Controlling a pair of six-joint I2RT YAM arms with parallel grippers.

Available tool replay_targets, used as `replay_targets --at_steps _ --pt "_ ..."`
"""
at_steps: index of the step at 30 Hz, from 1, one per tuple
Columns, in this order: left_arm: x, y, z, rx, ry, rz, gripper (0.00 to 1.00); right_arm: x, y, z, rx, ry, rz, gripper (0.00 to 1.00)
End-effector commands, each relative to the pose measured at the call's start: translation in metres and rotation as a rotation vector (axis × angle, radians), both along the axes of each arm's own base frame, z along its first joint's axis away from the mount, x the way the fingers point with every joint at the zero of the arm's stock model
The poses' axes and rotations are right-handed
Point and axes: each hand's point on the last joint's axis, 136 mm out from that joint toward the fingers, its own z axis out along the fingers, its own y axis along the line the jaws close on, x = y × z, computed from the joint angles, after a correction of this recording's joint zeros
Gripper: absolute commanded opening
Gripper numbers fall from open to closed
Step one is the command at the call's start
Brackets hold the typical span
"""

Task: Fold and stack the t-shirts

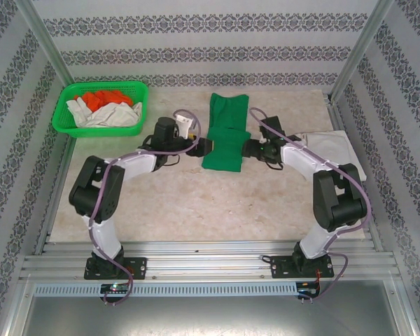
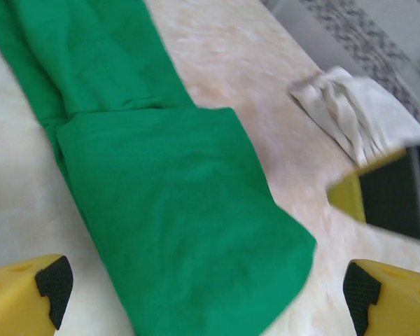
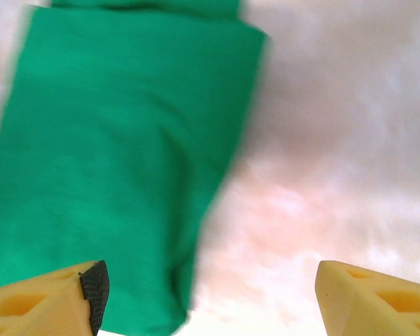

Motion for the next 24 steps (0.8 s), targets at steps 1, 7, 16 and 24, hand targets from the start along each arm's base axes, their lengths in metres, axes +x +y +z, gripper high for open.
replay_targets --at_steps 1,7,16,24 --pt "0.023 0.008 -0.026 -0.048 0.245 0.249 1.0 0.006 0.01 0.011 0.185 -0.013 -0.094 0.77" --pt "0.037 -0.002 -0.057 0.056 0.402 0.259 1.0 0.031 0.018 0.001 0.198 0.014 -0.043 0.72" --pt "0.048 -0.02 -0.072 0.011 0.492 0.23 0.93 0.081 0.031 -0.017 0.273 0.059 -0.004 0.59" --pt "0.047 -0.032 -0.086 -0.048 0.539 0.208 0.76 0.102 0.059 -0.025 0.421 0.068 0.042 0.51"
